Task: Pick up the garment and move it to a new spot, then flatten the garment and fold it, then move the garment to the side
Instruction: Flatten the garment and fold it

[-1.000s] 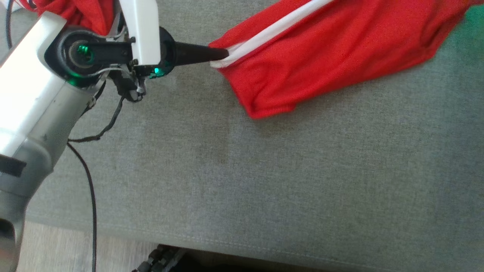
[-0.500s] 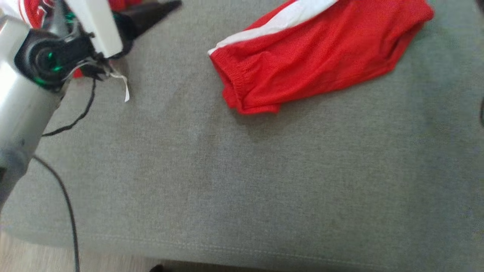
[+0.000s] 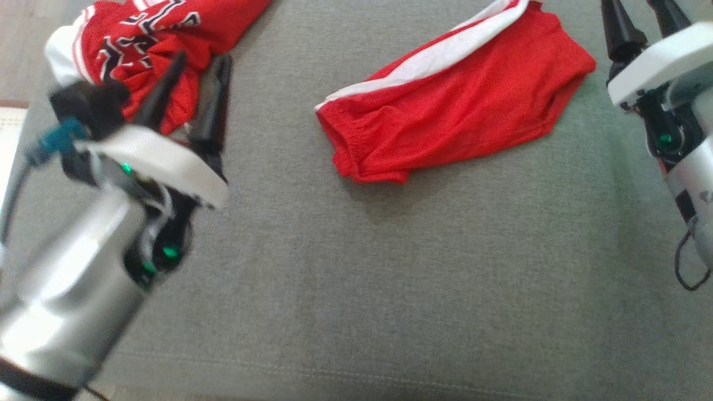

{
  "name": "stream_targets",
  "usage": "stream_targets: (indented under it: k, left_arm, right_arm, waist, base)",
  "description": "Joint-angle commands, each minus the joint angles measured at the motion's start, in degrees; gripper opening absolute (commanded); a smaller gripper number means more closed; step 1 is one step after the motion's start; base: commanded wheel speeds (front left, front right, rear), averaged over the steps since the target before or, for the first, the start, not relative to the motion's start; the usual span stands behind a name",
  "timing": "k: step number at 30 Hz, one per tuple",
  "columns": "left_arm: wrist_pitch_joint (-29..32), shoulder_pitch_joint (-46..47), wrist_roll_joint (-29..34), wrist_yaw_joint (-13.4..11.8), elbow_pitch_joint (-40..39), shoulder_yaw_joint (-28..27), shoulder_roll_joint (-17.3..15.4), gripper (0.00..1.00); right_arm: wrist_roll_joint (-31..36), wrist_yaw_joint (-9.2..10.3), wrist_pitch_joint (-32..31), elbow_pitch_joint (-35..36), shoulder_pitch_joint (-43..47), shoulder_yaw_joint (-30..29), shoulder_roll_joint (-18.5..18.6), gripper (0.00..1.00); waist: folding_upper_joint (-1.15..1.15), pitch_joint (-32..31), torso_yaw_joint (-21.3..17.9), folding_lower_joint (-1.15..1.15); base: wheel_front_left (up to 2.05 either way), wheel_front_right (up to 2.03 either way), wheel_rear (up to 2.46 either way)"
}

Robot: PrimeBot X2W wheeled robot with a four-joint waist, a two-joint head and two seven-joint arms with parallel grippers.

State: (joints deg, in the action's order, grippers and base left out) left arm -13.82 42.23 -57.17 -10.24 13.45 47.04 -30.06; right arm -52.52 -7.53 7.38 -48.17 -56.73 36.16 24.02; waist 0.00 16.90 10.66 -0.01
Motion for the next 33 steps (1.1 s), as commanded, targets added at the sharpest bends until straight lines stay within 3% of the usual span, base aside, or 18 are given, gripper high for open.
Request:
stream_targets:
  k: [1,4,7,10,20,29,30,31,32,33]
  left_arm:
    - [-0.93,-1.47,1.95,-2.36,-4.24,-4.26,-1.03,1.0]
    - [-1.13,-7.48,5.64,-4.83,-10.07,-8.01,1.77,1.0]
    - [-1.16,-13.76,9.21,-4.96,-14.28,-11.06,5.4,1.0]
    - [-1.17,-18.75,11.33,-3.63,-16.24,-12.82,9.24,1.0]
    - [-1.17,-25.45,16.24,1.31,-15.24,-17.81,16.72,1.0]
    - [-1.18,-28.4,19.17,4.82,-13.43,-22.52,21.01,1.0]
    - [-1.18,-28.63,19.4,5.13,-13.27,-22.86,21.45,1.0]
    - [-1.18,-29.03,19.96,5.68,-12.95,-23.4,22.24,1.0]
    - [-1.18,-29.25,20.24,5.92,-12.78,-23.64,22.55,1.0]
    - [-1.18,-29.46,20.51,6.15,-12.6,-23.9,22.81,1.0]
  right_arm:
    - [-0.52,0.04,0.53,-0.87,0.31,0.53,-0.85,1.0]
    - [-0.77,0.04,-1.24,-5.2,-0.57,1.51,-0.56,1.0]
    - [-1.53,0.04,-5.99,-9.85,-2.45,2.48,0.32,1.0]
    - [-2.0,0.04,-10.61,-13.77,-4.99,3.2,1.98,1.0]
    - [-4.36,0.04,-27.93,-24.5,-10.3,2.47,5.87,1.0]
    - [-7.65,0.04,-50.23,-25.75,-7.29,0.28,4.16,0.99]
    - [-7.75,0.04,-51.22,-25.76,-7.14,0.04,3.88,0.89]
    - [-7.76,0.04,-52.34,-25.76,-6.98,-0.36,3.25,0.49]
    - [-7.58,0.04,-51.98,-25.77,-7.12,-0.41,2.78,0.43]
    - [-7.35,0.04,-50.83,-25.77,-7.37,-0.4,2.23,0.23]
  waist:
    - [0.0,-0.23,1.1,0.01]
    - [0.0,0.55,2.78,0.01]
    - [0.0,1.77,5.05,0.01]
    - [0.0,3.18,7.82,0.01]
    - [0.0,6.19,15.44,0.01]
    - [0.0,5.88,16.27,0.01]
    - [0.0,5.83,16.2,0.01]
    - [0.0,5.74,16.09,0.01]
    - [0.0,5.66,15.98,0.01]
    - [0.0,5.6,15.8,0.01]
  base:
    - [0.0,0.0,0.0]
    - [0.0,0.0,0.0]
    - [0.0,0.0,0.0]
    - [0.0,0.0,0.0]
    - [0.0,0.0,0.0]
    - [0.0,0.0,0.0]
    - [0.0,0.0,0.0]
    - [0.0,0.0,0.0]
    - [0.0,0.0,0.0]
    - [0.0,0.0,0.0]
